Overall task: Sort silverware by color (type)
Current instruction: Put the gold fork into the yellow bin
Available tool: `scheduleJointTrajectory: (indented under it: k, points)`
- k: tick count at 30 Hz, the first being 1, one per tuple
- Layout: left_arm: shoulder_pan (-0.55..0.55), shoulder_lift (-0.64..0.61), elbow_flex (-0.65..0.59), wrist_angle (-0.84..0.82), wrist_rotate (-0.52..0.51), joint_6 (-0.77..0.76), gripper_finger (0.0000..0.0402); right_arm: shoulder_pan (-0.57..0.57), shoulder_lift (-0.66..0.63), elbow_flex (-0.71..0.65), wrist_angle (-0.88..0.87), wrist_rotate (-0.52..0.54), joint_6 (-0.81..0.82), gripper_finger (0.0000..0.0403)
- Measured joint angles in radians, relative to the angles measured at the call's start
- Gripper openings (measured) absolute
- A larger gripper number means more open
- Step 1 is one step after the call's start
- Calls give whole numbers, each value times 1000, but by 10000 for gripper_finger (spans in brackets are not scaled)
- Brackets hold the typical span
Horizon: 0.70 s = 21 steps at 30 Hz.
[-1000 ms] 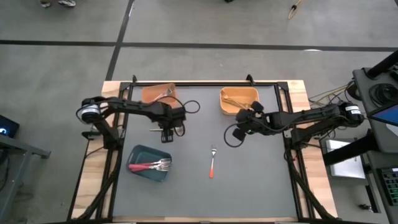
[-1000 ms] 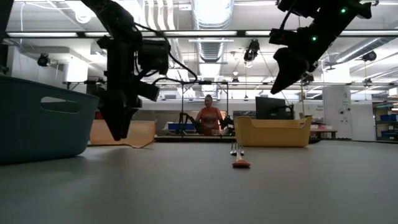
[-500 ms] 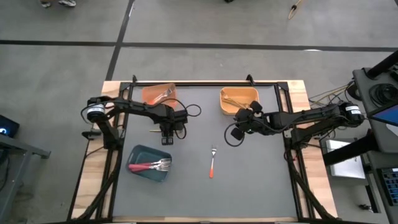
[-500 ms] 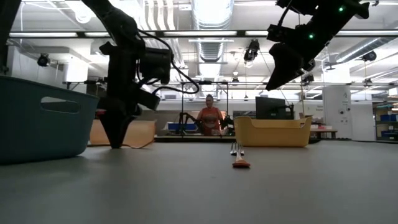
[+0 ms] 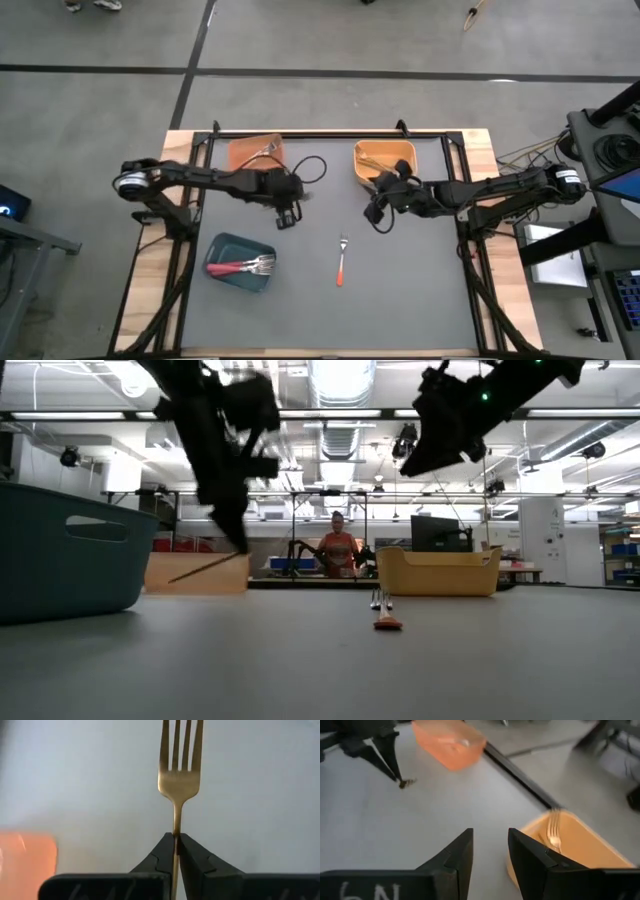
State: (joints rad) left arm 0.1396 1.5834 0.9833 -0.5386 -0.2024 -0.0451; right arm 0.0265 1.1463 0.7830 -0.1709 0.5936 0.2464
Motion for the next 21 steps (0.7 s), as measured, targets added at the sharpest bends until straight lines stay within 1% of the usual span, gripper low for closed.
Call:
scheduleJointTrajectory:
  k: [3,7,11,14,16,18,21]
  points:
    - [-66,-51,0,121,-65,-30,1,2,0,0,71,0,-65,110]
    - [-153,-96,0,294,-215,-31,1,6,8,0,189,1,-147,107]
    - [-211,-105,1,429,-325,8,1,19,33,-2,306,-3,-214,107]
    - [-231,-97,1,516,-436,20,0,33,64,-8,402,-26,-241,107]
    - [-238,-86,1,578,-465,27,0,43,102,-14,487,-43,-260,107]
    - [-245,-74,1,645,-466,32,0,53,146,-20,548,-45,-281,107]
    - [-250,-65,2,679,-465,36,0,63,212,-20,646,-45,-317,107]
